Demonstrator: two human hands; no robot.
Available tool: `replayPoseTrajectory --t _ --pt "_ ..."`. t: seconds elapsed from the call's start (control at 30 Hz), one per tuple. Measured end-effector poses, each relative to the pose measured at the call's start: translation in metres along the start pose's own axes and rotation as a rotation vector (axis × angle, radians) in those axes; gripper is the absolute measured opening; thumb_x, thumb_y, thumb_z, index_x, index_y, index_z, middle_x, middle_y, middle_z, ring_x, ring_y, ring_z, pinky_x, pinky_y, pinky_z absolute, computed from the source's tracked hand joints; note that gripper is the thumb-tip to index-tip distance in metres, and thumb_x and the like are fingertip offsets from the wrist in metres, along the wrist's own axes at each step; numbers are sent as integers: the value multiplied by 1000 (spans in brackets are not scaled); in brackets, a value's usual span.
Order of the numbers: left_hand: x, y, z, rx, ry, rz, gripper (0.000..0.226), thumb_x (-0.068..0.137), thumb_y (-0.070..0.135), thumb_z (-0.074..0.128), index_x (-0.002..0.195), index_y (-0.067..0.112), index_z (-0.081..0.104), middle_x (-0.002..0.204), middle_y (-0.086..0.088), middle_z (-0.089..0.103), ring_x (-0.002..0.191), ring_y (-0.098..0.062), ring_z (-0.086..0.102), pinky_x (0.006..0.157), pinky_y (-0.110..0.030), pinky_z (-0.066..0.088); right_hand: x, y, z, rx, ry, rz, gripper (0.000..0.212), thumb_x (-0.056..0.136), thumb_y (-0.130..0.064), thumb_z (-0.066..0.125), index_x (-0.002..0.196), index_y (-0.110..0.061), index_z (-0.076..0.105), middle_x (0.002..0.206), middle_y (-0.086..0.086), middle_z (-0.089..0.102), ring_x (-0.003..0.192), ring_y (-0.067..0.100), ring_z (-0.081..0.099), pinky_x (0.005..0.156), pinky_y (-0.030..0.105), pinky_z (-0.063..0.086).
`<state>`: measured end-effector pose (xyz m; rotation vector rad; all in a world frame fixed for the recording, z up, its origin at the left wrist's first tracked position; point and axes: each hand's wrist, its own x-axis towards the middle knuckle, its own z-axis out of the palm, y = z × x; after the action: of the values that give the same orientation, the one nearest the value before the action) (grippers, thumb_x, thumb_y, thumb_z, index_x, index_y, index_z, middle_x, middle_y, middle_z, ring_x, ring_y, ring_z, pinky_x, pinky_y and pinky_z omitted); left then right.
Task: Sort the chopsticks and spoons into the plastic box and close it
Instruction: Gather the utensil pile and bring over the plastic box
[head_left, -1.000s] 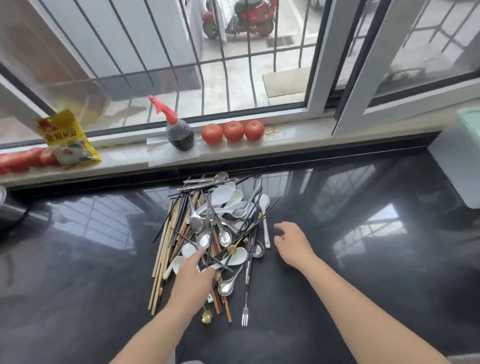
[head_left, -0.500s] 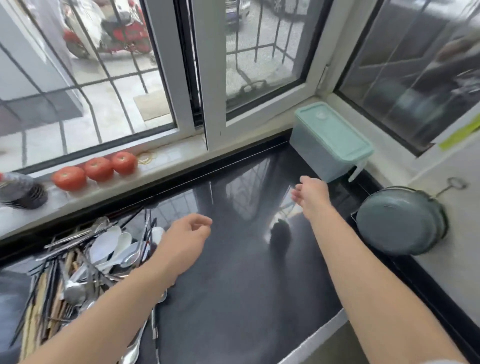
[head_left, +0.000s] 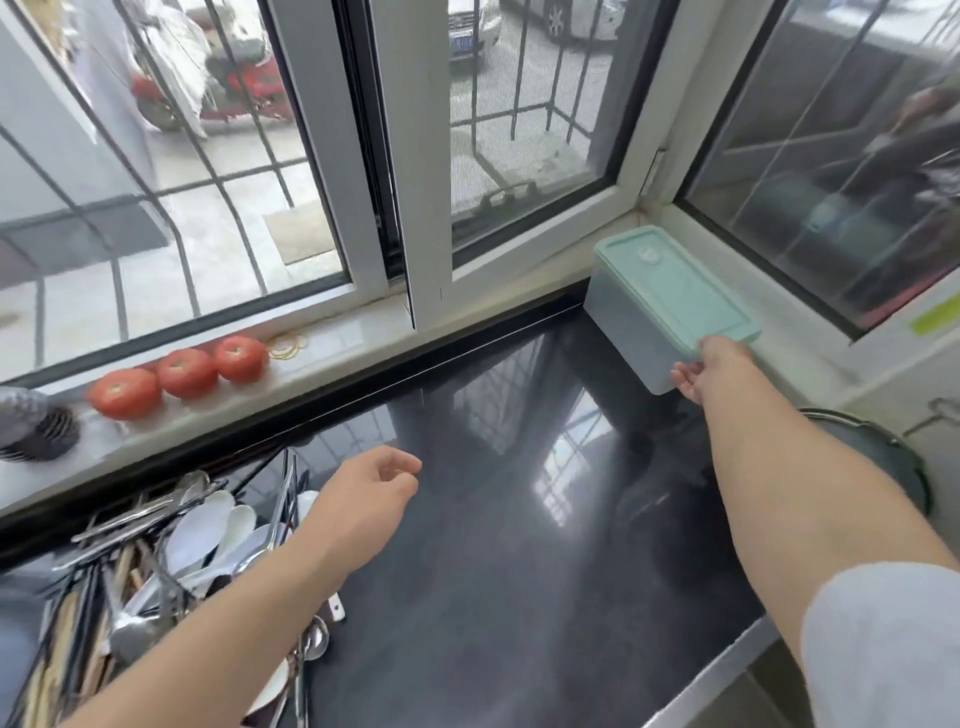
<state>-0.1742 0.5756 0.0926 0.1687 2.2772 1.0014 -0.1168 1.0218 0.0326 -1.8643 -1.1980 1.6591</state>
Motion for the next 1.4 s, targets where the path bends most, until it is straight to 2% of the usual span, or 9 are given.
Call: replayPoseTrajectory --t 0.17,0.27,0.4,0.53,0.67,0.8,1.0,1.1,1.4 --pt "-15 -13 21 -93 -62 -71 19 93 23 58 100 37 68 100 8 72 89 -11 68 76 -32 51 -91 64 15 387 2 21 25 84 -22 54 106 -11 57 62 6 57 43 13 52 43 17 40" --pt "-36 -22 43 -207 -152 -110 19 90 22 61 103 33 70 103 6 73 89 -11 72 93 -41 58 -175 132 12 541 -9 59 15 88 -18 52 100 -10 55 68 7 58 53 15 56 48 23 44" --pt "-77 -41 56 -371 -190 -135 17 98 14 58 110 20 68 104 -5 73 75 -13 70 74 -29 59 -264 211 -8 557 -46 -6 15 94 -14 52 105 -12 62 91 7 69 67 19 69 62 29 54" --pt "-107 -59 46 -554 -147 -167 24 104 34 58 112 13 65 96 -10 75 72 -19 70 73 -34 57 -348 253 -25 440 -249 -100 9 99 -8 54 100 -6 63 94 12 73 79 25 74 75 37 59" --pt "-140 -76 3 -729 83 -97 42 97 51 64 113 13 61 97 -9 78 80 -27 76 71 -48 62 -441 286 -25 234 -478 -269 24 92 -26 63 111 -11 67 105 8 77 98 27 73 87 47 58" --pt "-184 -112 -73 -717 562 84 26 97 48 64 102 22 66 93 2 78 83 -18 75 71 -39 60 -522 299 1 107 -783 -316 27 88 -35 66 102 -12 67 87 6 76 78 22 71 76 44 57" --pt "-261 -274 -214 -403 964 -132 39 101 49 55 94 11 62 88 -4 69 80 -24 63 71 -37 48 -619 368 44 -584 -1467 -177 24 104 -18 50 85 -7 61 77 8 69 60 16 66 62 30 53" --pt "-329 -385 -269 -213 931 -295 40 104 43 52 97 4 60 93 -9 66 86 -31 61 71 -37 44 -642 414 52 -724 -1436 -225 26 100 -16 54 76 -9 63 75 7 69 63 19 66 64 31 52" --pt "-457 -637 -386 -361 745 -435 31 105 43 52 97 21 71 90 14 77 93 -17 72 84 -44 56 -774 554 135 -875 -1255 -335 36 103 -26 51 76 -9 67 60 0 53 64 19 56 71 35 46"
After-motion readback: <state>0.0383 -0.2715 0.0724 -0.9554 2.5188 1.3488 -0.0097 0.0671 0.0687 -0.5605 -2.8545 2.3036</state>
